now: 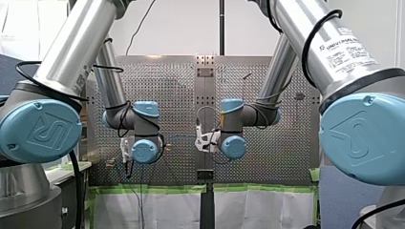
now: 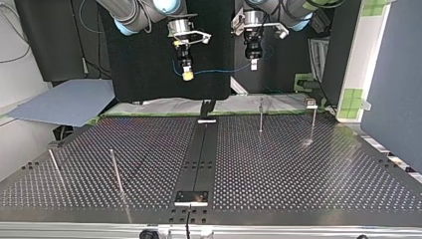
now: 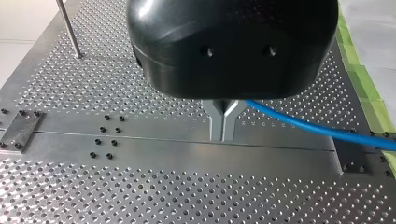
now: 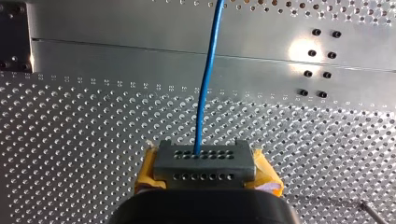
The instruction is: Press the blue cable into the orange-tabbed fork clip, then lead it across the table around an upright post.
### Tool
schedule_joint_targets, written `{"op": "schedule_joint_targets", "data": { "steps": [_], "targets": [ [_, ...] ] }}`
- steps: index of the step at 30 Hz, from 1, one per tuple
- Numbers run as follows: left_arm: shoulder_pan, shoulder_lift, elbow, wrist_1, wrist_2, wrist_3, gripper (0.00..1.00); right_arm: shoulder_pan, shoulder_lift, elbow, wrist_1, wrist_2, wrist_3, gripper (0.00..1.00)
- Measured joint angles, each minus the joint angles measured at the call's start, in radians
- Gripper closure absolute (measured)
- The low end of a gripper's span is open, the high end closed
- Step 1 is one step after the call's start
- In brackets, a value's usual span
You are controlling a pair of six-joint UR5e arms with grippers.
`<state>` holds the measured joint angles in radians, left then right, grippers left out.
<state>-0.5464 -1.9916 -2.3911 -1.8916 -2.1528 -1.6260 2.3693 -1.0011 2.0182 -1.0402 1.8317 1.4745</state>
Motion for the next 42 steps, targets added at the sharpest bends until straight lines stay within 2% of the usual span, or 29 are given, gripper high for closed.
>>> {"op": "schedule_joint_targets", "data": {
  "steps": [12,15,20,26,42],
  "targets": [
    [0.004,-0.002,0.0,0.003,0.003,0.0,1.0,0.0,0.0,0.0,0.0,0.0,0.0,1.0],
    [0.013,-0.016,-0.001,0.007,0.009,0.0,1.0,0.0,0.001,-0.001,0.0,0.001,-0.001,1.0],
    [0.018,-0.056,-0.001,0.009,0.012,0.0,1.0,0.0,0.027,-0.003,0.0,0.005,-0.017,1.0],
    [0.018,-0.093,-0.001,0.009,0.012,0.0,1.0,0.0,0.036,-0.003,0.0,0.006,-0.02,1.0],
    [0.018,-0.098,-0.002,0.009,0.012,0.0,1.0,0.0,0.037,-0.003,0.0,0.006,-0.02,1.0]
  ]
}}
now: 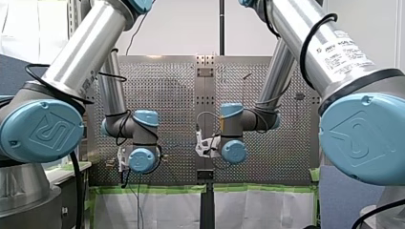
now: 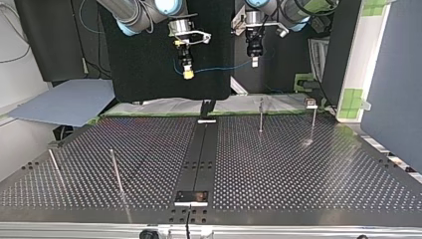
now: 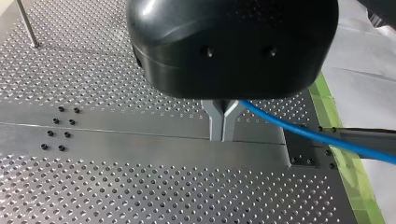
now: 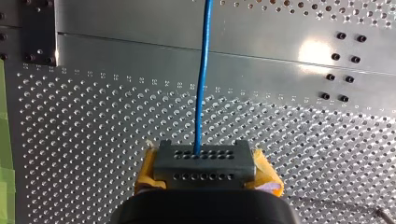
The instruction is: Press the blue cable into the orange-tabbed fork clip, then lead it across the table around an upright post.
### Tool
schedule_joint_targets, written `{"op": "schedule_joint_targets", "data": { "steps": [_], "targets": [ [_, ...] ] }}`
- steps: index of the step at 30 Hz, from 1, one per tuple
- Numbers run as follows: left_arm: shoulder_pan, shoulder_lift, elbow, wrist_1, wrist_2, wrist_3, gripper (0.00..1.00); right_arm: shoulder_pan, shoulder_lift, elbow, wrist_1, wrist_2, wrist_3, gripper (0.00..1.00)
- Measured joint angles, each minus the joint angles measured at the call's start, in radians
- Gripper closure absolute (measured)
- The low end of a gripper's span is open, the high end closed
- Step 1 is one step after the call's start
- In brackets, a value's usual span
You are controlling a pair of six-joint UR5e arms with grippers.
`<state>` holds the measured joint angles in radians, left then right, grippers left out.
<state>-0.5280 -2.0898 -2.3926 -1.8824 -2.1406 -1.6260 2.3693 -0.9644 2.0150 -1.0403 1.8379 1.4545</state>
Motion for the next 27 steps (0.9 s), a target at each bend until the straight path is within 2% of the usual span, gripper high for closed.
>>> {"op": "schedule_joint_targets", "data": {
  "steps": [16,18,22,23,27],
  "targets": [
    [0.0,0.0,0.0,0.0,0.0,0.0,1.0,-0.003,0.001,-0.003,0.003,0.003,-0.003,1.0],
    [0.001,0.0,0.0,0.001,0.001,-0.001,1.0,-0.01,-0.003,-0.011,0.01,0.01,-0.01,1.0],
    [0.024,0.015,0.002,0.023,0.007,-0.024,1.0,-0.039,-0.028,-0.039,0.039,0.037,-0.037,1.0],
    [0.029,0.021,0.002,0.03,0.008,-0.03,1.0,-0.046,-0.034,-0.046,0.046,0.039,-0.039,1.0],
    [0.042,0.051,0.003,0.055,0.011,-0.061,1.0,-0.075,-0.066,-0.078,0.078,0.023,-0.023,1.0]
  ]
}}
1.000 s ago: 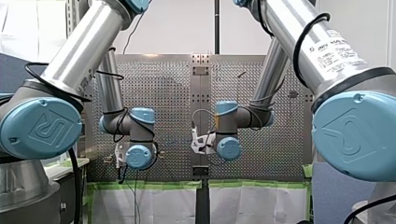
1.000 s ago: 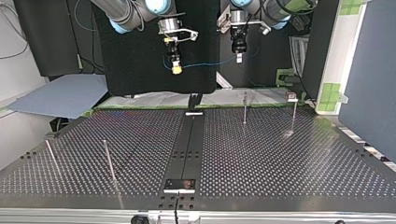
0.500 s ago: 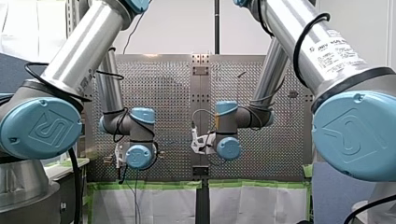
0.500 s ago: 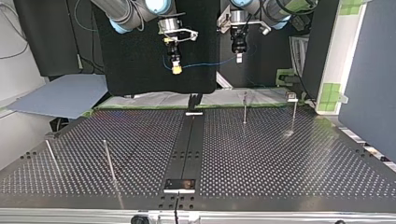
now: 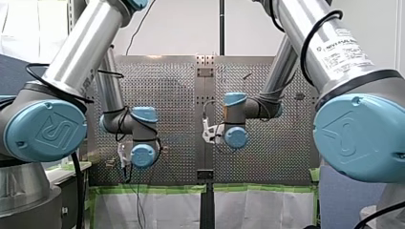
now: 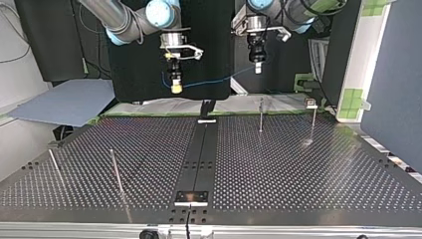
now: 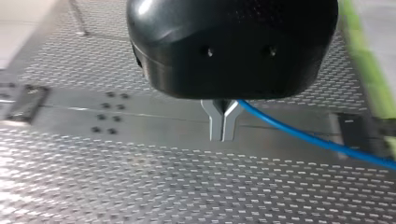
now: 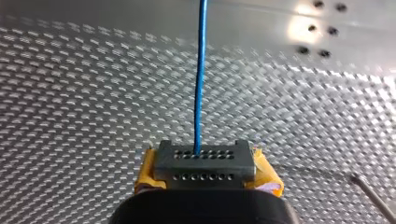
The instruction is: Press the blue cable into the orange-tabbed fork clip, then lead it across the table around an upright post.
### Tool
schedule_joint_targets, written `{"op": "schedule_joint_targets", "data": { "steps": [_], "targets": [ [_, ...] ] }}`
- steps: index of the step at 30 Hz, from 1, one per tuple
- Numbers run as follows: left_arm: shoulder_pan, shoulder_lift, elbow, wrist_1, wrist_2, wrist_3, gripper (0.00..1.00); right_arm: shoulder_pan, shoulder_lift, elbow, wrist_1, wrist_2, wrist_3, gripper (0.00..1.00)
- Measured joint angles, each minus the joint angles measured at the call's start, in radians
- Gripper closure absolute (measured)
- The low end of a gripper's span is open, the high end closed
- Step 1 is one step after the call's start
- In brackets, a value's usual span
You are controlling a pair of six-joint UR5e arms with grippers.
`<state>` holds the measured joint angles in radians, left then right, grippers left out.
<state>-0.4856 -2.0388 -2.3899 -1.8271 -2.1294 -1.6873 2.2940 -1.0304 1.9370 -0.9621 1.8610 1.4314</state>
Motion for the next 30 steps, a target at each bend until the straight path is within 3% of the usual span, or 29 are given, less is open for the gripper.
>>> {"op": "schedule_joint_targets", "data": {
  "steps": [7,11,15,21,25,30],
  "targets": [
    [0.05,0.063,0.0,-0.015,0.041,-0.064,1.0,-0.023,-0.044,-0.049,0.062,-0.042,0.057,1.0],
    [0.081,0.072,0.0,0.0,0.072,-0.078,1.0,-0.029,-0.024,-0.071,0.091,-0.056,0.07,1.0],
    [0.115,0.066,0.0,0.003,0.106,-0.071,1.0,-0.03,0.007,-0.101,0.099,-0.079,0.062,1.0],
    [0.168,0.045,0.0,-0.009,0.159,-0.064,1.0,-0.027,0.063,-0.156,0.101,-0.104,0.022,1.0],
    [0.206,0.012,0.0,-0.008,0.195,-0.063,1.0,-0.019,0.099,-0.192,0.104,-0.116,0.016,1.0],
    [0.235,-0.027,0.0,0.013,0.209,-0.069,1.0,-0.007,0.138,-0.231,0.111,-0.128,0.012,1.0]
  ]
}}
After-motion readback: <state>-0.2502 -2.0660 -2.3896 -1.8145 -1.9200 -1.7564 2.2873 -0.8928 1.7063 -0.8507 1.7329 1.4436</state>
